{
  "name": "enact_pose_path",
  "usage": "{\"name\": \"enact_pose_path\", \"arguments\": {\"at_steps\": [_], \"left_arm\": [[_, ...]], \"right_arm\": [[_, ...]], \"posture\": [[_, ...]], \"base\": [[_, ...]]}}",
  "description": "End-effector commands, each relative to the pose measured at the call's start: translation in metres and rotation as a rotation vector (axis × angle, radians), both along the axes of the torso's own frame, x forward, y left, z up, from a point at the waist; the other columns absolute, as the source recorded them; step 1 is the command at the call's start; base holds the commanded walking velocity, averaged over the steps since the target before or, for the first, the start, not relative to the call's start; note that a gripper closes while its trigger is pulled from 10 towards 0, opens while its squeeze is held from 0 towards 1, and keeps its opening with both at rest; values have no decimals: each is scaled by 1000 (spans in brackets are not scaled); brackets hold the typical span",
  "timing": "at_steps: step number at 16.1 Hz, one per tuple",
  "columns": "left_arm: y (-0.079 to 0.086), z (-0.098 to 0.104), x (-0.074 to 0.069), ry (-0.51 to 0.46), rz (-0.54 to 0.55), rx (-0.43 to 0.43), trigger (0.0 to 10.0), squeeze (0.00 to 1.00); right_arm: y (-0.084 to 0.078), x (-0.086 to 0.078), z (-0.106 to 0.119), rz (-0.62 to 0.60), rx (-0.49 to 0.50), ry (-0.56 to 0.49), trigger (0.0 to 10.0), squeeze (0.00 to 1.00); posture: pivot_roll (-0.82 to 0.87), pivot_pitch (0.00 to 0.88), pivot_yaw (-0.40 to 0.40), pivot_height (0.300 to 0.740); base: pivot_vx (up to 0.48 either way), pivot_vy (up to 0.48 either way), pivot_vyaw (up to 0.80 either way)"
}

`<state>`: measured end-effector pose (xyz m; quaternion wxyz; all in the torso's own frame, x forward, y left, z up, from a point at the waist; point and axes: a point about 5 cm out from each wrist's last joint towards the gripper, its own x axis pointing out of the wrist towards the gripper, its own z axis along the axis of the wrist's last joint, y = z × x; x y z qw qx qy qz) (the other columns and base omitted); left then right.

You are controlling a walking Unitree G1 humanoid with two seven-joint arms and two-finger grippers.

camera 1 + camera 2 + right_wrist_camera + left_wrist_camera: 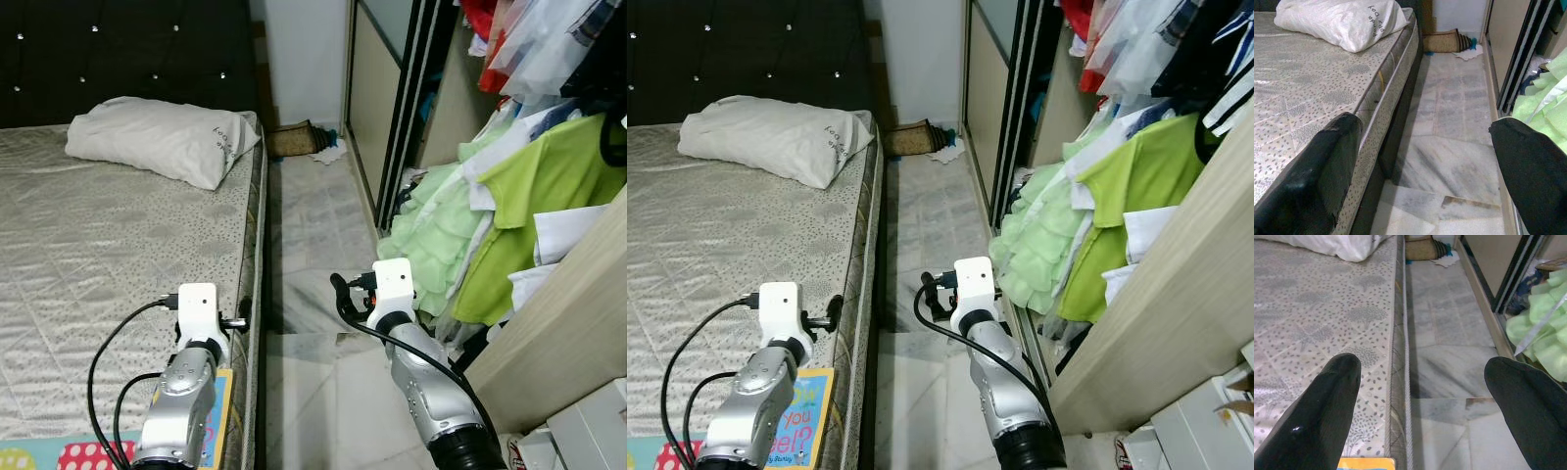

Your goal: Clean up the room

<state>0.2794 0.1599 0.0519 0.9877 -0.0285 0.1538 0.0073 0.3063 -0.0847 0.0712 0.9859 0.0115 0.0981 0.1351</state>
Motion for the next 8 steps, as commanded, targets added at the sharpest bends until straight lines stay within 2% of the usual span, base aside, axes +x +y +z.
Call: {"name": "enact_pose_path", "arguments": {"at_steps": [1,3,8], "left_arm": [[3,-1,1,1,9,-2,10000,0],[1,-3,3,4,6,-7,10000,0],[-1,-2,4,-13,3,-20,10000,0]], "right_arm": [[3,1,-3,6,-4,4,10000,0],[4,2,-7,6,-17,13,10000,0],[4,3,-7,9,-16,-12,10000,0]], "posture": [[-123,27,40,740],[-124,25,39,740],[-130,27,40,740]], "base": [[0,0,0],[0,0,0],[292,0,0]]}}
